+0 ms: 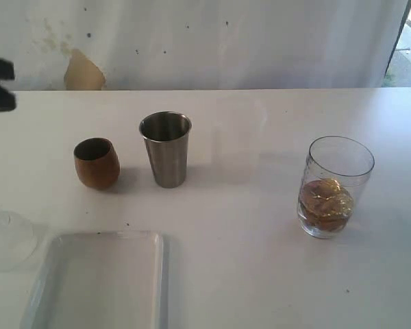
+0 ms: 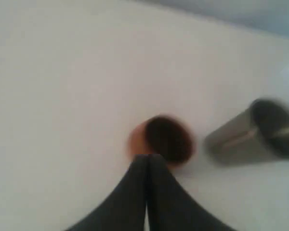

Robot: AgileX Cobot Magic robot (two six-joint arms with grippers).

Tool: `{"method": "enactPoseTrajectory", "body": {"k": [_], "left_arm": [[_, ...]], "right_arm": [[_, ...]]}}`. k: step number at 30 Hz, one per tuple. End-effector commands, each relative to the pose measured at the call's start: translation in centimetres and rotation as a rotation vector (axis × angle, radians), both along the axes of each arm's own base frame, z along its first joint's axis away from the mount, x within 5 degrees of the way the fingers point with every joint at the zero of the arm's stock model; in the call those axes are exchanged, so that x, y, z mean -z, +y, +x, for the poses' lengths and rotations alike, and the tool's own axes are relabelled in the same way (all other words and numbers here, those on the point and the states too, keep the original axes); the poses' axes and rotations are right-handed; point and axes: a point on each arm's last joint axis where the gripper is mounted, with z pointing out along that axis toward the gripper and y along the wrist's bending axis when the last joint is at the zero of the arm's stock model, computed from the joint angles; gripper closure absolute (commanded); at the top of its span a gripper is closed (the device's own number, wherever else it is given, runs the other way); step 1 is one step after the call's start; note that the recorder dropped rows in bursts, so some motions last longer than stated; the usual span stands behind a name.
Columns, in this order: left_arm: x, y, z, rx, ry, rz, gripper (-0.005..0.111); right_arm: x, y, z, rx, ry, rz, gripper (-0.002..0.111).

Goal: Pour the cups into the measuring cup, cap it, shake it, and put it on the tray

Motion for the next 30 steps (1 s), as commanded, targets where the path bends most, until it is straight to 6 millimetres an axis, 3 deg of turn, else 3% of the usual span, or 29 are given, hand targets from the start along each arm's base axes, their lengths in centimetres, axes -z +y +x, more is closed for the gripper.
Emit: {"method": "enactPoseTrajectory", "body": {"k": [1, 3, 5, 7, 11, 14, 19, 22, 30], "left_arm": [[-0.3, 5.5, -1.5, -0.177, 0.306, 0.575, 0.107], [-0.2, 7.2, -2.4, -0.251, 0.454, 0.74, 0.107], [0.5, 7.9, -3.0, -0.209, 0.582, 0.758, 0.107], [1.4, 7.5, -3.2, -0.124, 0.654, 0.671, 0.107], [3.0, 4.7, -2.6, 0.103, 0.672, 0.347, 0.105], [3.3, 3.1, -2.2, 0.19, 0.657, 0.23, 0.091], [4.6, 1.7, -2.9, 0.279, 0.695, 0.271, 0.056], [5.9, 0.9, -3.5, 0.357, 0.687, 0.298, 0.041], [7.4, 0.6, -2.9, 0.328, 0.578, 0.344, 0.042]], "right_arm": [[0.2, 0.0, 0.0, 0.0, 0.0, -0.002, 0.108], [0.2, 0.0, 0.0, 0.0, 0.0, -0.002, 0.108], [0.2, 0.0, 0.0, 0.0, 0.0, -0.002, 0.108], [0.2, 0.0, 0.0, 0.0, 0.0, -0.002, 0.108], [0.2, 0.0, 0.0, 0.0, 0.0, -0.002, 0.108], [0.2, 0.0, 0.0, 0.0, 0.0, -0.002, 0.108], [0.2, 0.0, 0.0, 0.0, 0.0, -0.002, 0.108], [0.2, 0.0, 0.0, 0.0, 0.0, -0.002, 0.108], [0.2, 0.0, 0.0, 0.0, 0.0, -0.002, 0.108]]}}
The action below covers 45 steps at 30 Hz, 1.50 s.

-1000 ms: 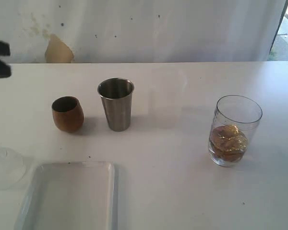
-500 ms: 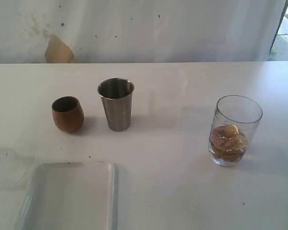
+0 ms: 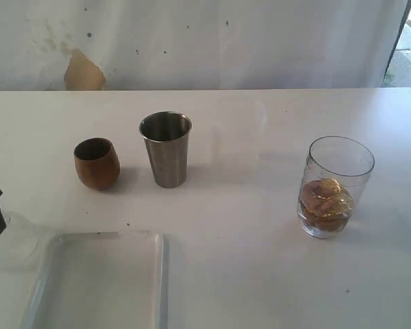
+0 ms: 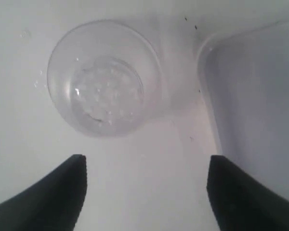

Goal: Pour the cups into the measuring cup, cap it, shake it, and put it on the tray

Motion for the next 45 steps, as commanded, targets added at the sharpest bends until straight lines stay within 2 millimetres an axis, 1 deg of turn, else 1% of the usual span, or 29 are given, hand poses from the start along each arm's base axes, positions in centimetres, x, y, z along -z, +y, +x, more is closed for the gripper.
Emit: {"method": "enactPoseTrajectory", "body": {"k": [1, 5, 10, 16, 20, 23, 24, 28, 30, 32, 35, 38, 42, 45], "left_arm": [[0.8, 0.0, 0.4, -0.005, -0.062, 0.018, 0.043], [2.0, 0.2, 0.7, -0.022, -0.132, 0.042, 0.045], [2.2, 0.0, 1.0, -0.051, -0.176, 0.02, 0.048], [2.3, 0.1, 1.0, -0.036, -0.17, 0.037, 0.048], [3.7, -0.3, 1.4, -0.022, -0.132, 0.035, 0.049], [3.9, -0.3, 1.8, -0.024, -0.153, 0.042, 0.056], [3.9, -0.3, 1.8, -0.024, -0.155, 0.043, 0.061], [3.8, -0.3, 1.8, 0.006, -0.162, 0.046, 0.089], [3.7, -0.3, 1.7, 0.045, -0.161, 0.05, 0.107], [3.5, -0.2, 1.6, 0.063, -0.159, 0.055, 0.107], [2.1, -0.2, 1.9, 0.061, -0.16, 0.056, 0.107], [-0.8, -0.8, 2.5, 0.061, -0.181, 0.034, 0.107], [-4.8, -3.2, 2.5, 0.145, -0.187, 0.01, 0.107], [-7.4, -5.9, 2.1, 0.216, -0.225, -0.013, 0.107]], "right_arm": [[0.2, 0.0, 0.0, 0.0, 0.0, -0.002, 0.108], [0.2, 0.0, 0.0, 0.0, 0.0, -0.002, 0.108], [0.2, 0.0, 0.0, 0.0, 0.0, -0.002, 0.108], [0.2, 0.0, 0.0, 0.0, 0.0, -0.002, 0.108], [0.2, 0.0, 0.0, 0.0, 0.0, -0.002, 0.108], [0.2, 0.0, 0.0, 0.0, 0.0, -0.002, 0.108], [0.2, 0.0, 0.0, 0.0, 0.0, -0.002, 0.108], [0.2, 0.0, 0.0, 0.0, 0.0, -0.002, 0.108], [0.2, 0.0, 0.0, 0.0, 0.0, -0.002, 0.108], [0.2, 0.0, 0.0, 0.0, 0.0, -0.002, 0.108], [0.2, 0.0, 0.0, 0.0, 0.0, -0.002, 0.108], [0.2, 0.0, 0.0, 0.0, 0.0, -0.002, 0.108], [0.2, 0.0, 0.0, 0.0, 0.0, -0.002, 0.108], [0.2, 0.0, 0.0, 0.0, 0.0, -0.002, 0.108]]}}
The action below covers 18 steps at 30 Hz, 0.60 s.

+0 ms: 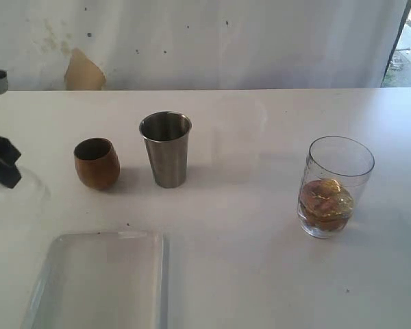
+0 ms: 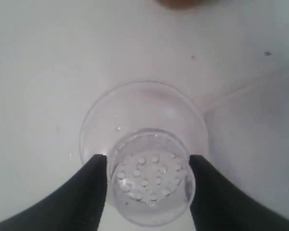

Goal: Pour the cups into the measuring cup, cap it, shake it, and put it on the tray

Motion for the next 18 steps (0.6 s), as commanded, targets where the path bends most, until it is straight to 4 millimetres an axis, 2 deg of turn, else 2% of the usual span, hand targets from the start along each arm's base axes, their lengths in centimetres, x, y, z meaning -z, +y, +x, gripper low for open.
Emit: {"method": "enactPoseTrajectory", "body": {"k": [1, 3, 8, 12, 16, 18], "left_arm": [[-3.6, -3.9, -0.9, 0.099, -0.025, -0.038, 0.107], [-4.2, -6.0, -1.5, 0.142, -0.028, -0.064, 0.107], [-4.2, -12.1, -3.7, 0.303, -0.049, -0.139, 0.107], [-4.3, -16.4, -5.0, 0.362, -0.126, -0.214, 0.107], [-2.8, -20.7, -5.8, 0.4, -0.167, -0.262, 0.107], [-1.2, -22.4, -5.9, 0.434, -0.127, -0.244, 0.107]], "right_arm": [[0.2, 0.0, 0.0, 0.0, 0.0, -0.002, 0.108], [0.2, 0.0, 0.0, 0.0, 0.0, -0.002, 0.108], [0.2, 0.0, 0.0, 0.0, 0.0, -0.002, 0.108], [0.2, 0.0, 0.0, 0.0, 0.0, -0.002, 0.108], [0.2, 0.0, 0.0, 0.0, 0.0, -0.002, 0.108], [0.2, 0.0, 0.0, 0.0, 0.0, -0.002, 0.108]]}}
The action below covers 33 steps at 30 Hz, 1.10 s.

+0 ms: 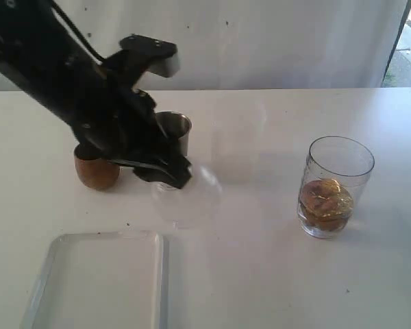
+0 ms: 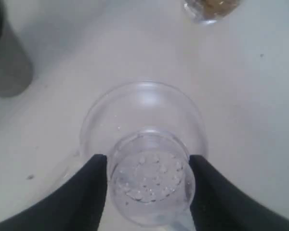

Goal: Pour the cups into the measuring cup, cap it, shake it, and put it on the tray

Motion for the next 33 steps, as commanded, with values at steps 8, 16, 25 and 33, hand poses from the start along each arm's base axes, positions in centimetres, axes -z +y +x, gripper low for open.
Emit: {"method": "enactPoseTrajectory", "body": {"k": [8, 16, 25, 33], "left_arm": [[6.4, -7.4, 0.6, 0.095, 0.081, 0.057, 0.107], [7.8, -8.5, 1.3, 0.147, 0.087, 0.088, 0.098], [7.8, -8.4, 1.6, 0.137, 0.065, 0.098, 0.041], [6.5, -8.3, 1.5, 0.132, 0.041, 0.074, 0.042]], "right_arm": [[0.2, 0.0, 0.0, 0.0, 0.0, -0.002, 0.108], [0.2, 0.0, 0.0, 0.0, 0.0, -0.002, 0.108], [0.2, 0.0, 0.0, 0.0, 0.0, -0.002, 0.108], [0.2, 0.0, 0.0, 0.0, 0.0, -0.002, 0.108]]}}
